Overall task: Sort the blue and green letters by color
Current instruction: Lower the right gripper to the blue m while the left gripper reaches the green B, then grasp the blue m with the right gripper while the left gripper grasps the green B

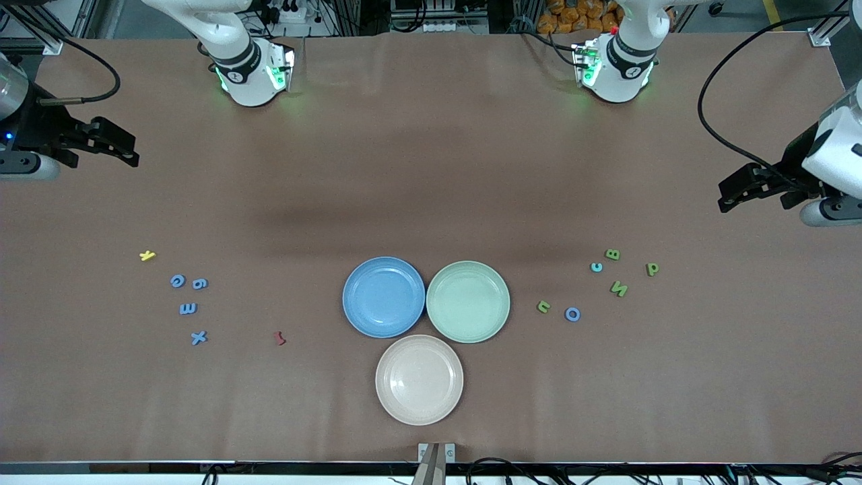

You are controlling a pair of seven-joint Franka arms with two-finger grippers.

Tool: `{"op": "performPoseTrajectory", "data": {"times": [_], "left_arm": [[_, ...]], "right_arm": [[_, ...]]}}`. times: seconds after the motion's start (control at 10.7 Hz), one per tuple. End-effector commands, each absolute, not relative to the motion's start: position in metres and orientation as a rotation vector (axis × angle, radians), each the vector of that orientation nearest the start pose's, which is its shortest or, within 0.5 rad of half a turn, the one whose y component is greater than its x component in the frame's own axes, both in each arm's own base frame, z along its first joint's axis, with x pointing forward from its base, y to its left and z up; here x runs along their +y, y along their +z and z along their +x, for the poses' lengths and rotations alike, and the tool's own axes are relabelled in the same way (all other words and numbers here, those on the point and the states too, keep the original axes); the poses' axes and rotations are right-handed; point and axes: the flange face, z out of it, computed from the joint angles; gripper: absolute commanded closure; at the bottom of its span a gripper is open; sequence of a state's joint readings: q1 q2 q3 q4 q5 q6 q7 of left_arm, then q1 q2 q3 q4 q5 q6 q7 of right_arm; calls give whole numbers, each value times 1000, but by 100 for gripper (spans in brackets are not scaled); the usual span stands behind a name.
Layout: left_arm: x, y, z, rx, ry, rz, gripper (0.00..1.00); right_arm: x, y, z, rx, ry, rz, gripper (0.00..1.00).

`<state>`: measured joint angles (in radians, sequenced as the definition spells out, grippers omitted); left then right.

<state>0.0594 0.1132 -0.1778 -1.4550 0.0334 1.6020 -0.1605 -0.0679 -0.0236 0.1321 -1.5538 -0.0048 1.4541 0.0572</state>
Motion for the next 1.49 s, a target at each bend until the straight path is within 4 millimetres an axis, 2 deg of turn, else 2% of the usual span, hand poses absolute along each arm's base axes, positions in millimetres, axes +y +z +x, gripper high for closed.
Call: {"op": "performPoseTrajectory", "data": {"times": [0.0, 0.09, 0.28, 0.37, 0.47, 0.56, 0.65, 0.74, 0.93, 1.12, 1.21, 1.3, 1.4], "left_arm": [[-17, 548, 599, 6, 33, -3142, 0], [-19, 519, 597, 2, 57, -3138, 0], [-22, 465, 592, 2, 85, -3137, 0], [-27, 439, 587, 36, 62, -3117, 0], [-42, 415, 583, 120, 46, -3078, 0], [-57, 388, 578, 178, 42, -3066, 0], [-61, 361, 575, 195, 64, -3071, 6], [-69, 332, 570, 228, 54, -3083, 15], [-75, 291, 563, 285, -11, -3101, 15], [-85, 257, 561, 432, -36, -3051, 15], [-91, 247, 560, 496, -49, -3025, 15], [-92, 237, 556, 513, -50, -3025, 15], [-95, 229, 552, 537, -33, -3017, 15]], "right_arm": [[18, 595, 547, -31, 233, -3154, 0], [7, 563, 565, -9, 288, -3140, 0], [-3, 523, 594, -20, 253, -3132, 0], [-16, 501, 609, -42, 225, -3125, 0], [-32, 470, 625, -57, 235, -3121, 0], [-59, 442, 636, -61, 231, -3113, 0], [-79, 421, 644, -113, 208, -3103, 0], [-87, 400, 650, -149, 202, -3095, 0], [-90, 361, 661, -144, 190, -3089, 0], [-85, 334, 668, -153, 197, -3084, 0], [-84, 318, 669, -171, 220, -3096, 0], [-80, 299, 675, -208, 200, -3118, 0], [-85, 284, 680, -216, 155, -3133, 0]]}}
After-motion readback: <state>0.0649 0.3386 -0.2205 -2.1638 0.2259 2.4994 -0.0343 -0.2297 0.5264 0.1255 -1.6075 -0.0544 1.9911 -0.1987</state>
